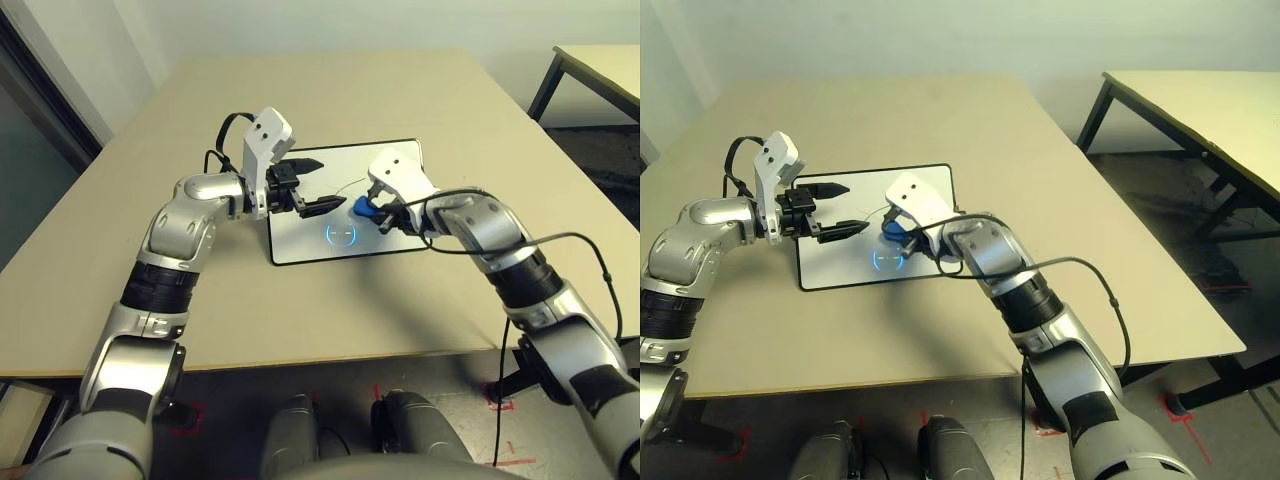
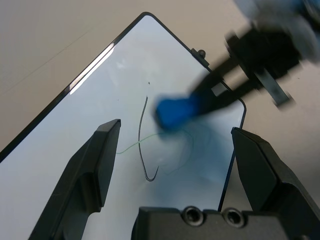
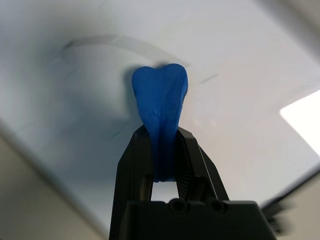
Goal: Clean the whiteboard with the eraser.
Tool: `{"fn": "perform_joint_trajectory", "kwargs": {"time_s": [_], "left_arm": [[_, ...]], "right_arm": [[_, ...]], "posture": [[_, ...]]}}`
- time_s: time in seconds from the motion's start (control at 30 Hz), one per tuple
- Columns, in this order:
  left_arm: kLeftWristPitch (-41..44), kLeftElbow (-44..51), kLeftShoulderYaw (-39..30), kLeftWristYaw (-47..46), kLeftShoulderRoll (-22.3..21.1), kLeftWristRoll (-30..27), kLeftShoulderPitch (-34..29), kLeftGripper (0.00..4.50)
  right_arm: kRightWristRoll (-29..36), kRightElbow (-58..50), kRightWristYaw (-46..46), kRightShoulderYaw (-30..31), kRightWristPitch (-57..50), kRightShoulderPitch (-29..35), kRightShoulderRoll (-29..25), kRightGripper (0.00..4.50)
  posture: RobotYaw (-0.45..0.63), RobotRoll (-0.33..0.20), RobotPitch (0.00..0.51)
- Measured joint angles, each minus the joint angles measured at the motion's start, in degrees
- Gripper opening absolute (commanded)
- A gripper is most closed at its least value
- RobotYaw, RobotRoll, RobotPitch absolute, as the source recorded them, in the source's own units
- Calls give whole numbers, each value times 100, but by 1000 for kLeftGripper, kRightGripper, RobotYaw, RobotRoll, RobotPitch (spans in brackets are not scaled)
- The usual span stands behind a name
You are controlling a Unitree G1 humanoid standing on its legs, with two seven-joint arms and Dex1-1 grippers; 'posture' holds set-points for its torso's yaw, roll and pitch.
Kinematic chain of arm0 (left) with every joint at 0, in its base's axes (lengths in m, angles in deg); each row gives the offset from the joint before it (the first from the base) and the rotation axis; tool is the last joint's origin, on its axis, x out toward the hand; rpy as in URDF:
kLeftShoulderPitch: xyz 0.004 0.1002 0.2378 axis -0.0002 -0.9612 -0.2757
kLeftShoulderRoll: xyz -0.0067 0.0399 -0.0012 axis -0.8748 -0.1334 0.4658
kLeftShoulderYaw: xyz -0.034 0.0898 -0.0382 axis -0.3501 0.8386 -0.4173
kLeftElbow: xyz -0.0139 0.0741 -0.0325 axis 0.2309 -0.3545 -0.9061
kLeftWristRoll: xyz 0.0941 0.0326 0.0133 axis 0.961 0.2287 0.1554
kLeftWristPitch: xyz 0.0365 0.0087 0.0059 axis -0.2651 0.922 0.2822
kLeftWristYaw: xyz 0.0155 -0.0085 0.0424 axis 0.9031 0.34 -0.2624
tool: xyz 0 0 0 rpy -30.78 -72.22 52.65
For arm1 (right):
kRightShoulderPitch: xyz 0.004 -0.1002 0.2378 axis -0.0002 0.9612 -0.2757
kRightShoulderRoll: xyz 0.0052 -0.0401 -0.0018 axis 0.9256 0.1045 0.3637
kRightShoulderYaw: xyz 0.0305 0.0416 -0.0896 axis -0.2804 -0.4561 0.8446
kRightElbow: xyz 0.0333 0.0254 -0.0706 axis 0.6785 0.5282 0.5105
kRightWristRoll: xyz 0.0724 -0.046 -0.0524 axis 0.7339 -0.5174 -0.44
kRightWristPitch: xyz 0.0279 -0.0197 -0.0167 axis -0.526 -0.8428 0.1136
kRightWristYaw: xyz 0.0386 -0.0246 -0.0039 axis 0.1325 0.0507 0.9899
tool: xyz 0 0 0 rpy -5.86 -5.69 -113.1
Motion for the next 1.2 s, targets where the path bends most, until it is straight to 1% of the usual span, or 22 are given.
{"fn": "perform_joint_trajectory", "kwargs": {"time_s": [0.13, 0.23, 0.33, 0.4, 0.5, 0.57, 0.67, 0.73, 0.83, 0.97, 1.03, 1.13, 1.2], "left_arm": [[16, 3, -10, -10, -4, -2, -1, 4500], [41, 18, -14, -16, -4, -4, -7, 4500], [59, 40, -22, -22, -8, -9, -26, 4500], [72, 56, -25, -29, -11, -11, -33, 4500], [85, 66, -26, -38, -10, -14, -33, 4500], [92, 68, -26, -38, -10, -15, -33, 4500], [93, 67, -26, -36, -10, -14, -33, 4500], [93, 67, -26, -32, -10, -13, -33, 4500], [93, 63, -25, -19, -10, -12, -31, 4500], [94, 63, -24, -6, -10, -11, -30, 4500], [94, 63, -24, -3, -12, -11, -31, 4500], [95, 63, -24, -2, -15, -11, -31, 4500], [95, 63, -24, -1, -15, -11, -31, 4500]], "right_arm": [[-100, 645, -55, -173, 464, -292, 56, 599], [-130, 701, -54, -201, 541, -310, 63, 599], [-149, 286, -22, -190, 356, -47, 60, 599], [-147, -234, 36, -134, 77, 315, 49, 598], [-136, -817, 124, 18, -312, 689, 39, 598], [-126, -1047, 162, 77, -505, 840, 33, 591], [-124, -1197, 193, 140, -676, 893, 20, 590], [-126, -1172, 192, 140, -666, 884, 13, 590], [-127, -701, 181, 65, -435, 605, 24, 589], [-165, 14, -10, -211, 4, 129, 36, 588], [-190, 239, -76, -288, 187, 16, 44, 588], [-195, 337, -95, -332, 332, 4, 81, 588], [-209, 223, -109, -334, 306, 86, 80, 588]], "posture": [[-46, 0, 25], [-47, 0, 28], [-47, 0, 29], [-49, 0, 29], [-52, 0, 30], [-55, 0, 30], [-56, 0, 29], [-57, 0, 29], [-56, 0, 28], [-53, 0, 27], [-52, 0, 26], [-50, 0, 27], [-50, 0, 28]]}}
